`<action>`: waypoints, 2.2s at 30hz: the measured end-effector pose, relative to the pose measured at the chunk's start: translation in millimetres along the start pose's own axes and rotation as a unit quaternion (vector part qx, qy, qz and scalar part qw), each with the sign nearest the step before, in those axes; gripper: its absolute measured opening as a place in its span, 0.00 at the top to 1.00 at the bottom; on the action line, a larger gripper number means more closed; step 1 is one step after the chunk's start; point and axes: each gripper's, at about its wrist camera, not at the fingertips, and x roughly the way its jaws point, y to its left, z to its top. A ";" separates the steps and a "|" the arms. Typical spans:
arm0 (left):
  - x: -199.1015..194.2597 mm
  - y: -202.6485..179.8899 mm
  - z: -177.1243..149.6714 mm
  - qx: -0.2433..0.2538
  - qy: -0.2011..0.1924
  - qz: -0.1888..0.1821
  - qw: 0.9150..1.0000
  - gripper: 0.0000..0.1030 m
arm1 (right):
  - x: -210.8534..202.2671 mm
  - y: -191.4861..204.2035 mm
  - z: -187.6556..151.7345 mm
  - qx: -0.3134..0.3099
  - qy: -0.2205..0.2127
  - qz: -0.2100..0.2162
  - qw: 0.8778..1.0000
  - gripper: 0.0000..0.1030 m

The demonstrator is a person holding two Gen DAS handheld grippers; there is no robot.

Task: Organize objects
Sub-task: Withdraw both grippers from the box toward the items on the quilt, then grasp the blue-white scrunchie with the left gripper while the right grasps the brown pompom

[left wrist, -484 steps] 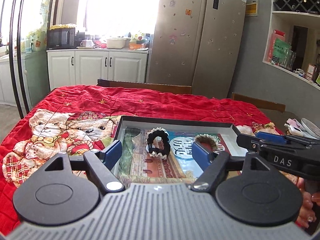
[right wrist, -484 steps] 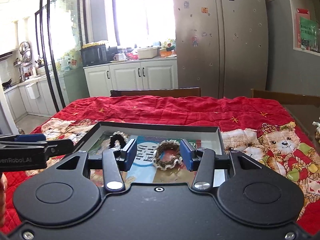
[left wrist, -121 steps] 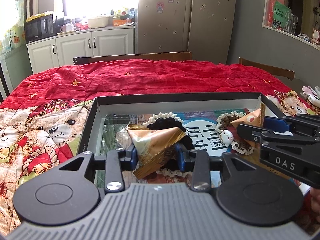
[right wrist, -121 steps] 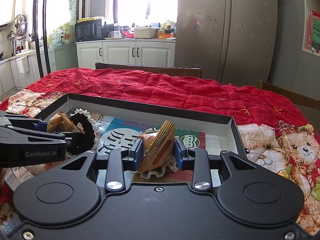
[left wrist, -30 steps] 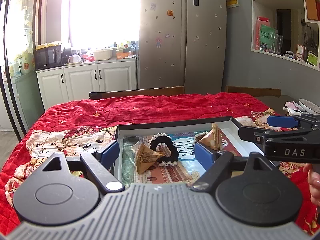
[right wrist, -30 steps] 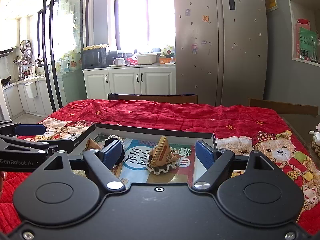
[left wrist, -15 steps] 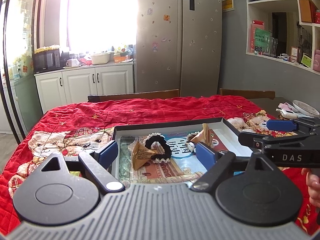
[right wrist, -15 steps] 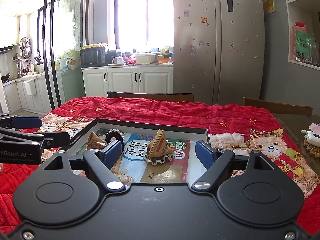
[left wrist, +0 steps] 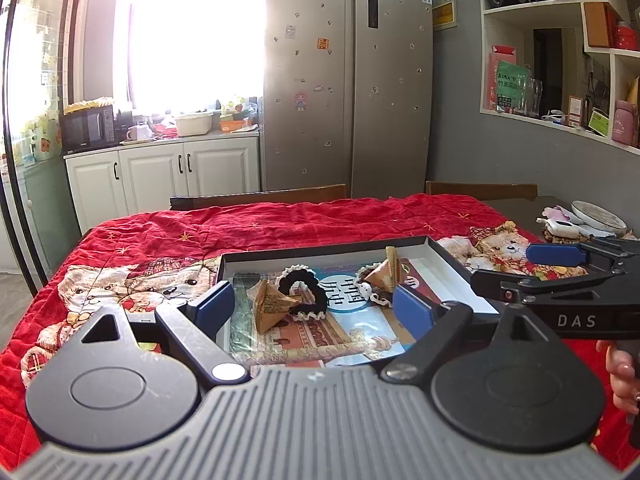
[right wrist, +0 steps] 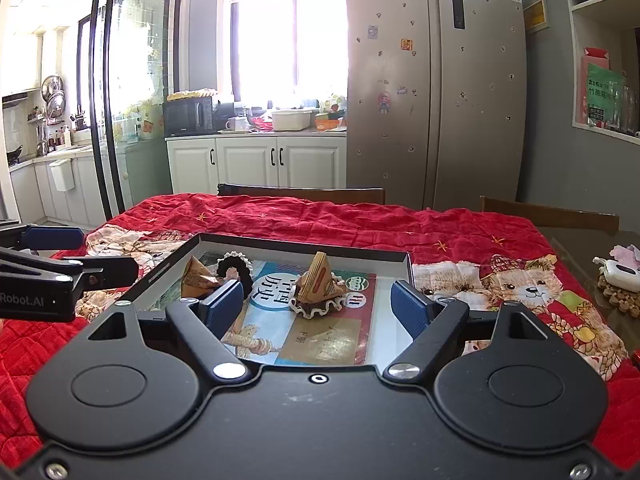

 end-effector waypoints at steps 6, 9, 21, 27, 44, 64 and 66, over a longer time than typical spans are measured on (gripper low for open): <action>-6.5 -3.5 -3.2 0.004 -0.001 -0.005 1.000 0.10 | -10.6 1.7 -2.5 -0.003 -0.003 0.002 1.000 0.22; -9.8 -4.3 -5.3 0.004 -0.001 -0.005 1.000 0.10 | -15.2 2.8 -4.7 -0.002 -0.004 0.003 1.000 0.22; -21.3 -8.5 -13.3 0.010 0.003 -0.012 1.000 0.10 | -35.8 4.6 -16.9 0.000 -0.001 0.009 1.000 0.22; -25.6 -8.2 -17.7 0.009 0.005 -0.016 1.000 0.09 | -42.0 7.1 -22.5 -0.005 0.000 0.008 1.000 0.22; -16.7 5.3 -46.0 -0.007 0.043 -0.002 0.999 0.09 | -41.5 -3.3 -55.0 0.003 0.023 0.006 1.000 0.22; 8.5 -10.3 -82.5 0.001 0.077 -0.016 0.997 0.24 | -15.4 13.8 -94.6 -0.026 0.079 0.028 0.996 0.41; 11.1 -9.8 -84.3 -0.003 0.082 -0.019 0.996 0.28 | -12.8 12.3 -96.0 -0.021 0.084 0.029 0.996 0.45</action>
